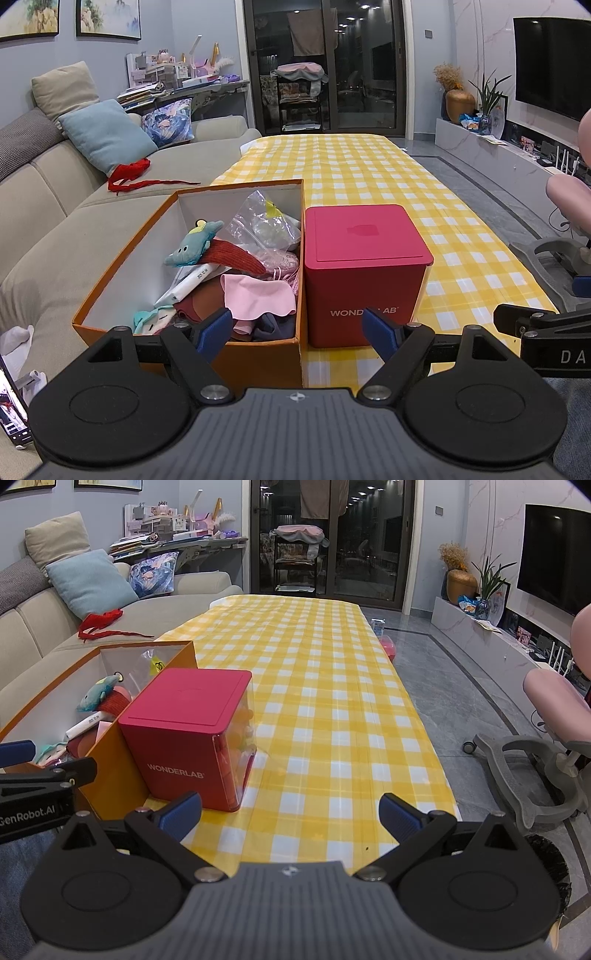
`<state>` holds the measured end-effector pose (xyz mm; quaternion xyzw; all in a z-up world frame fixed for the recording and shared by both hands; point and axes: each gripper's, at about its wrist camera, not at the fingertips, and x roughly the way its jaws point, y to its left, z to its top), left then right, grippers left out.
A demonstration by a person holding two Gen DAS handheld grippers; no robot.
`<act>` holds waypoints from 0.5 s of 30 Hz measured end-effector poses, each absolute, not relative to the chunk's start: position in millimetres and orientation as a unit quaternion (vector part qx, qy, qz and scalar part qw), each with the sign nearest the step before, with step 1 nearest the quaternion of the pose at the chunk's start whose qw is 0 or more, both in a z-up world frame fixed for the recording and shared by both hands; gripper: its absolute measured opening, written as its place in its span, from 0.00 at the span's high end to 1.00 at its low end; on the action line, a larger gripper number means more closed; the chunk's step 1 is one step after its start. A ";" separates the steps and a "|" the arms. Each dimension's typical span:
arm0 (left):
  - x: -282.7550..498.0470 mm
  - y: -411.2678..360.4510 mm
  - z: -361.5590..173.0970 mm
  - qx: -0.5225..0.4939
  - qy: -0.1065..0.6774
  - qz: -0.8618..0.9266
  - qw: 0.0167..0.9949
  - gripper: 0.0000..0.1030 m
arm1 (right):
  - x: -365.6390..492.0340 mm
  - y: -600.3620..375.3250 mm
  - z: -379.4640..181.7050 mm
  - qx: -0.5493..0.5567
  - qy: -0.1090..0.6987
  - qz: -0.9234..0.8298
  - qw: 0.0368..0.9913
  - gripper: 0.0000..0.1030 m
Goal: Organize soft objects
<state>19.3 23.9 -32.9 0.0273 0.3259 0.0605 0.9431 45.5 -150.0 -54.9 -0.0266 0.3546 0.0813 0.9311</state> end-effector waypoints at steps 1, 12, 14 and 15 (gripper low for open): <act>19.2 23.8 -32.9 0.027 0.326 0.061 0.943 0.09 | 45.2 -150.5 -55.0 -0.026 0.355 0.081 0.931 0.03; 18.3 24.1 -30.3 0.025 0.323 0.060 0.944 0.09 | 44.8 -152.8 -57.4 -0.031 0.359 0.081 0.929 0.03; 18.5 23.7 -29.3 0.025 0.321 0.059 0.945 0.09 | 45.3 -152.9 -57.4 -0.032 0.360 0.081 0.929 0.03; 18.1 24.5 -28.9 0.025 0.319 0.058 0.945 0.09 | 45.4 -152.9 -57.3 -0.032 0.360 0.081 0.929 0.03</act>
